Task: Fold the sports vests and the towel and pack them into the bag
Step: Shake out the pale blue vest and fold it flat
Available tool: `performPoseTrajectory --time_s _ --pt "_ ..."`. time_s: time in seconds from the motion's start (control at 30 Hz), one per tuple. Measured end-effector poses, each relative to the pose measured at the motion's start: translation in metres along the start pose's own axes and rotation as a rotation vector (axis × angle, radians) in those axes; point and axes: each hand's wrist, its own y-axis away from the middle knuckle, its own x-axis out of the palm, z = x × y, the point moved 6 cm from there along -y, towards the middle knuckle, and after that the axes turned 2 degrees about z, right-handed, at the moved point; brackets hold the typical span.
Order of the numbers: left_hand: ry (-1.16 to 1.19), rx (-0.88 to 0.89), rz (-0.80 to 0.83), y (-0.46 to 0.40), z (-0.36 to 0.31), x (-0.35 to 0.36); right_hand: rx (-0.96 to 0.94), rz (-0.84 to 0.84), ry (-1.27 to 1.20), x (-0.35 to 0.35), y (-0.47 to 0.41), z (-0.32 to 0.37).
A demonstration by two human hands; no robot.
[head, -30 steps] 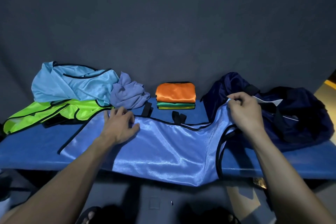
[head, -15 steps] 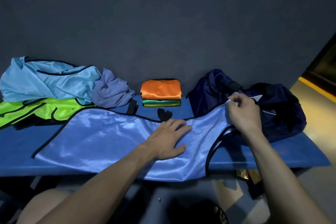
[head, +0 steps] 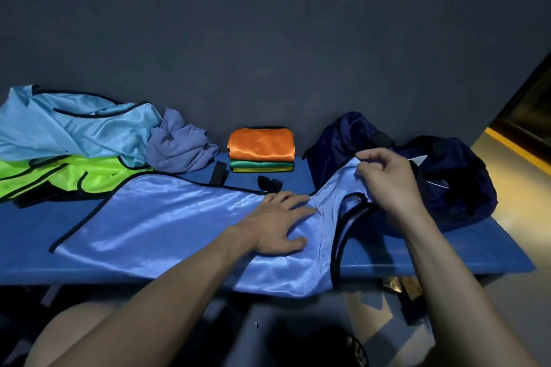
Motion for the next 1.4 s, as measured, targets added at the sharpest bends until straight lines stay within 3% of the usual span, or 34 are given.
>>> performPoseTrajectory --time_s 0.1,0.2,0.37,0.47,0.57,0.7,0.87,0.97,1.1,1.3,1.4 --pt "0.057 -0.042 -0.107 0.018 0.012 -0.034 -0.015 0.097 -0.145 0.034 0.011 0.027" --pt "0.125 -0.233 -0.169 0.047 0.050 -0.068 -0.055 0.216 -0.215 0.080 0.021 0.058" --pt "1.053 -0.603 -0.341 0.125 0.111 -0.111 -0.189 0.362 -0.108 0.188 0.034 0.115" --pt "1.278 -0.720 -0.486 0.158 0.146 -0.119 -0.187 0.478 -0.040 0.263 0.043 0.131" --pt "1.469 -0.771 -0.517 0.176 0.180 -0.103 0.024 0.719 -0.117 0.327 0.064 0.114" --pt "1.276 -0.915 -0.438 0.188 0.195 -0.079 0.037 0.876 -0.072 0.332 0.071 0.086" --pt "0.912 -0.983 -0.463 0.192 0.206 -0.075 -0.494 0.686 0.370 0.276 0.042 0.053" --pt "0.741 -0.998 -0.528 0.189 0.204 -0.078 -0.654 0.630 0.605 0.259 0.037 0.029" --pt "0.539 -1.043 -0.558 0.189 0.206 -0.087 -0.689 0.549 0.768 0.251 0.029 0.008" --pt "0.430 -1.106 -0.536 0.198 0.213 -0.093 -0.614 0.533 0.664 0.248 0.016 0.003" --pt "0.327 -1.049 -0.465 0.204 0.220 -0.107 -0.611 0.540 0.654 0.254 0.011 0.004"
